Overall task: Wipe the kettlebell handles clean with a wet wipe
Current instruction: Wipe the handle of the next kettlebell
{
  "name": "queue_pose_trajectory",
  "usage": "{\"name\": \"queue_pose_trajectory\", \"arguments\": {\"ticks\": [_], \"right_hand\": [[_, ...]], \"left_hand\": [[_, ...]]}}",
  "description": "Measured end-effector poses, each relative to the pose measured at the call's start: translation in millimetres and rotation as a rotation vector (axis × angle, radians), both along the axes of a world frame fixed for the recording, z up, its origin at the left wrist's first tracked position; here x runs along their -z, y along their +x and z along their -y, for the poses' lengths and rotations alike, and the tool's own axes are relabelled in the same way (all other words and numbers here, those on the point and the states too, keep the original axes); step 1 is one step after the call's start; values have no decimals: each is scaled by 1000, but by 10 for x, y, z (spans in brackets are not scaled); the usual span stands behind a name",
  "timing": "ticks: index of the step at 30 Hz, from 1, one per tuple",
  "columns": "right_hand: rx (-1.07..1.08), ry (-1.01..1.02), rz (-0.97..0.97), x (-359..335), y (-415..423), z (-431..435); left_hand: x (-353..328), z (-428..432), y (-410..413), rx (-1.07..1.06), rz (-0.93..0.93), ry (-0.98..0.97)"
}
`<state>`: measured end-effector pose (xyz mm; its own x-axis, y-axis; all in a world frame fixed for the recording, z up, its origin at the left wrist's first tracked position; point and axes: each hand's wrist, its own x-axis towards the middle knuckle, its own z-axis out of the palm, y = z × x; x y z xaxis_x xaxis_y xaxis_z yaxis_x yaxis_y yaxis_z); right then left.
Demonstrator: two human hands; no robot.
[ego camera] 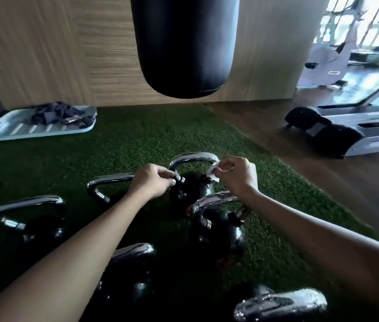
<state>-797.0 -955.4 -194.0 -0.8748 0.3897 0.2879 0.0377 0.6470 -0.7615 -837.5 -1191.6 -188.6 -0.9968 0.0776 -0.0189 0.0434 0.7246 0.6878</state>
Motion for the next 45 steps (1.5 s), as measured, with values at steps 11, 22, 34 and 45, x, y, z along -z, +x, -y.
{"name": "queue_pose_trajectory", "arguments": {"ticks": [11,22,34,45], "right_hand": [[23,-158,65,44,-230,-183],[-21,35,55,122,-676,-359],[-47,143,-4,353,-955,-312],[-230,358,-34,222,-1103,-69]], "left_hand": [[-295,-498,-453,-25,-43,-190],[-84,-708,-1193,205,-100,-354],[258,-490,-1325,242,-200,-241],[310,-429,-1033,196,-263,-259]]}}
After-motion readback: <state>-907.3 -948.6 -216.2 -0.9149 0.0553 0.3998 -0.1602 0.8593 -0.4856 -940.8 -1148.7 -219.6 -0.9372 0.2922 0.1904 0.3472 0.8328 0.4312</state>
